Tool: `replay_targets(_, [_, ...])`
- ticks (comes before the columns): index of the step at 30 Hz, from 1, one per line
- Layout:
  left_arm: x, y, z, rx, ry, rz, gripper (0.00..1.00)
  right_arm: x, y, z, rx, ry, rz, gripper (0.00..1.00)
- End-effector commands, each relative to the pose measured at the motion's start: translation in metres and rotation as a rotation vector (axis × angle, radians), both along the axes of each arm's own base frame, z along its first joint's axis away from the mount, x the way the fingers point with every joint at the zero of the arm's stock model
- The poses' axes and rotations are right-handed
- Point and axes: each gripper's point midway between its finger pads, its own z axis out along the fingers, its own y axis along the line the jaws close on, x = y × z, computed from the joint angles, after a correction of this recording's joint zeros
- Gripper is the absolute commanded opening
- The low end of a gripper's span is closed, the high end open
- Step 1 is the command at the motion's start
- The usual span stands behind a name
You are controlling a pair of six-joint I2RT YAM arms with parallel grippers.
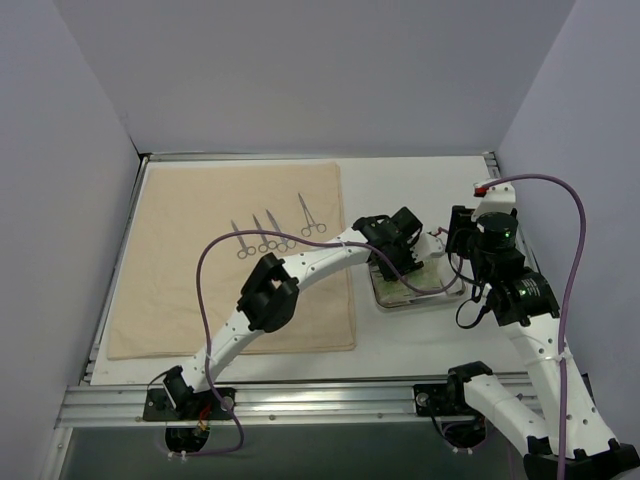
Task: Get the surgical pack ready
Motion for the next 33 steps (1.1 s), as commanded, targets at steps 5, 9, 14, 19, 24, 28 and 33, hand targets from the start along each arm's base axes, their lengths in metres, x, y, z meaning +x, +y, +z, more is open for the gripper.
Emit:
replay_targets(5, [-0.005, -0.013, 0.077, -0.100, -0.122, -0.058, 0.47, 0.000, 0.003, 0.020, 0.003, -0.037, 0.023, 0.57])
replay_targets(9, [-0.010, -0.012, 0.094, -0.118, -0.112, -0.065, 0.48, 0.001, 0.006, 0.030, 0.014, -0.051, 0.038, 0.57])
replay_targets(14, [-0.018, 0.008, 0.137, -0.127, -0.138, -0.052, 0.48, 0.004, 0.009, 0.073, 0.072, -0.159, 0.031, 0.63])
replay_targets(19, [-0.006, 0.071, 0.155, -0.042, -0.187, 0.052, 0.48, 0.016, 0.030, 0.125, 0.176, -0.286, 0.108, 0.74])
replay_targets(24, [0.030, 0.173, 0.188, -0.032, -0.238, 0.296, 0.48, 0.026, 0.069, 0.170, 0.314, -0.460, 0.296, 0.96])
replay_targets(28, [0.053, 0.273, 0.192, 0.006, -0.251, 0.540, 0.48, 0.044, 0.097, 0.183, 0.396, -0.519, 0.411, 1.00])
replay_targets(33, [0.064, 0.398, 0.202, -0.004, -0.280, 0.844, 0.48, 0.105, 0.142, 0.152, 0.466, -0.368, 0.506, 0.91])
